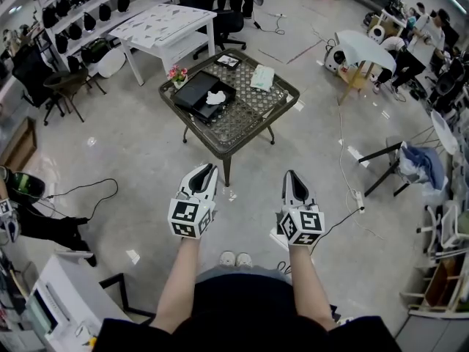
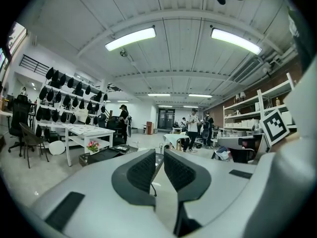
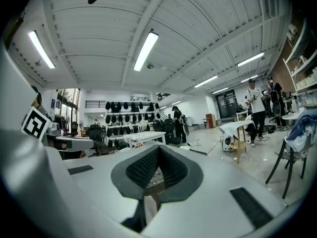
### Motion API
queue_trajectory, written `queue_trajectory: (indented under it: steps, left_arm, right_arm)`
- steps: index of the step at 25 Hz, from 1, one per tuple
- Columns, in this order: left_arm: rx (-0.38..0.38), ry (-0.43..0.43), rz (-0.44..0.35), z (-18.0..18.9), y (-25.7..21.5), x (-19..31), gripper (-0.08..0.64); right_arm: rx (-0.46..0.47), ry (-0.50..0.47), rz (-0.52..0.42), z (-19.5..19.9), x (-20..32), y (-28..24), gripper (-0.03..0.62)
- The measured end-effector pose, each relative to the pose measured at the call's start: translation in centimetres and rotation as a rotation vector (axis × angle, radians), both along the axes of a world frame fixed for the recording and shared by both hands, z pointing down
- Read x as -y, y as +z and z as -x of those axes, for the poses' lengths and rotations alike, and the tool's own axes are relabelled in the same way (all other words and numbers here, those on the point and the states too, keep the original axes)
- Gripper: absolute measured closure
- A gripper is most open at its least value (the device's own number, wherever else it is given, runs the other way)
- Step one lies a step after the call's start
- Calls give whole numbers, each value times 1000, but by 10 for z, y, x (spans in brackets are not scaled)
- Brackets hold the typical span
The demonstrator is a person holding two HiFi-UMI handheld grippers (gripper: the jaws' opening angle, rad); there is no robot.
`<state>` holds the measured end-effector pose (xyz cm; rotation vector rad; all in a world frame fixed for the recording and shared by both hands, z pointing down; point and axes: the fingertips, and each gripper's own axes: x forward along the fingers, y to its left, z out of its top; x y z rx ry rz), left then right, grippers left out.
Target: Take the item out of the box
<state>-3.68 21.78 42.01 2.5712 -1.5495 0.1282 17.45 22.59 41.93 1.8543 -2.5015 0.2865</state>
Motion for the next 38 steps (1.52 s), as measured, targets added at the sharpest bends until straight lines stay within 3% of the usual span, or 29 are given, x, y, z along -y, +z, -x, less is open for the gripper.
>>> queue_trajectory:
  steps: [9,27,38]
  left_arm:
    - [-16,0,-4,5,2,3,400]
    - [2,60,-3,25,13,10,391]
    - [4,56,-27,27,12,75,391]
  right_arm:
    - [4,12,6,2,0,2,589]
    - [17,79,-12,18,1,7,589]
    - [20,81,-42,17,64,2,589]
